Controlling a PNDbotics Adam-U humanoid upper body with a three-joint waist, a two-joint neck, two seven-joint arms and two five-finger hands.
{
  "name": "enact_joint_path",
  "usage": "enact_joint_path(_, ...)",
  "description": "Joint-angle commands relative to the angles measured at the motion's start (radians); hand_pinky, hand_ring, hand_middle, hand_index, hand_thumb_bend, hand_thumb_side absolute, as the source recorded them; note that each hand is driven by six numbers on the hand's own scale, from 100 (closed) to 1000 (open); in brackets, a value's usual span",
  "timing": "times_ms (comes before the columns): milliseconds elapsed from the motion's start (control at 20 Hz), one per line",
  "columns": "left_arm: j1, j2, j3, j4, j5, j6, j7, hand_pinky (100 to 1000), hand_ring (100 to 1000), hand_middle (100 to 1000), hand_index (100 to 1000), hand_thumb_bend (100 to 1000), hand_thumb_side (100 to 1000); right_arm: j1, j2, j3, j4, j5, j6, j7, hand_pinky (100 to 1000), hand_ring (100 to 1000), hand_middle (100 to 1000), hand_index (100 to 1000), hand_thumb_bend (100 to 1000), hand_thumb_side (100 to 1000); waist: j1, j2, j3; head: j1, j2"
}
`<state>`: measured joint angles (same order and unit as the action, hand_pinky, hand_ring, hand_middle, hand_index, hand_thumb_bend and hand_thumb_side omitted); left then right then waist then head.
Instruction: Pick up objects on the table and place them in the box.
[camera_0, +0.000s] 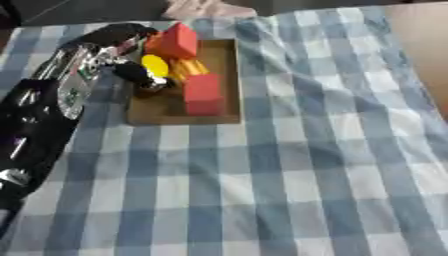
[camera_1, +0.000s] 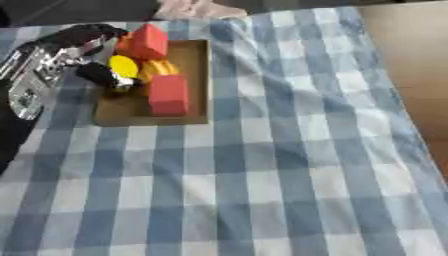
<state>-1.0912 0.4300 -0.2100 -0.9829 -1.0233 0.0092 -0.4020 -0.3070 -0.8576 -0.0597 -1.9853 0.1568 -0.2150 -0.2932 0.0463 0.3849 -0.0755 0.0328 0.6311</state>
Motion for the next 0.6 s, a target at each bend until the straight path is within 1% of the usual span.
enact_joint_path(50,-0.022,0.012,0.015,-0.018,-0.006,-0.025,-0.001,971,983,902,1000,750,584,-0.004,-0.019,-0.007,-0.015,-0.004,0.001,0.004,851,827,660,842,100,579,-0.006,-0.025,-0.001,-0.003,-0.008)
enact_joint_path(100,-0.021,0.013,0.014,-0.024,-0.001,-0.030,-0.001,967,980,898,1000,739,587,-0.004,-0.018,-0.007,-0.015,-0.005,0.001,0.004,851,827,660,842,100,579,-0.006,-0.026,0.000,-0.004,-0.007)
enact_joint_path(200,-0.019,0.016,0.013,-0.045,0.011,-0.037,0.002,958,973,892,987,680,593,-0.002,-0.018,-0.006,-0.015,-0.005,0.003,0.005,852,827,659,842,100,579,-0.006,-0.027,0.001,-0.005,-0.007)
enact_joint_path(450,-0.013,0.031,0.004,-0.136,0.051,-0.032,0.014,941,953,872,961,569,587,0.000,-0.019,-0.005,-0.015,-0.007,0.003,0.008,852,827,660,843,100,578,-0.006,-0.031,0.004,-0.008,-0.006)
enact_joint_path(600,-0.009,0.046,0.007,-0.219,0.075,-0.017,0.026,913,917,841,910,390,545,0.002,-0.020,-0.005,-0.015,-0.007,0.003,0.008,851,827,661,843,100,576,-0.007,-0.035,0.007,-0.009,-0.005)
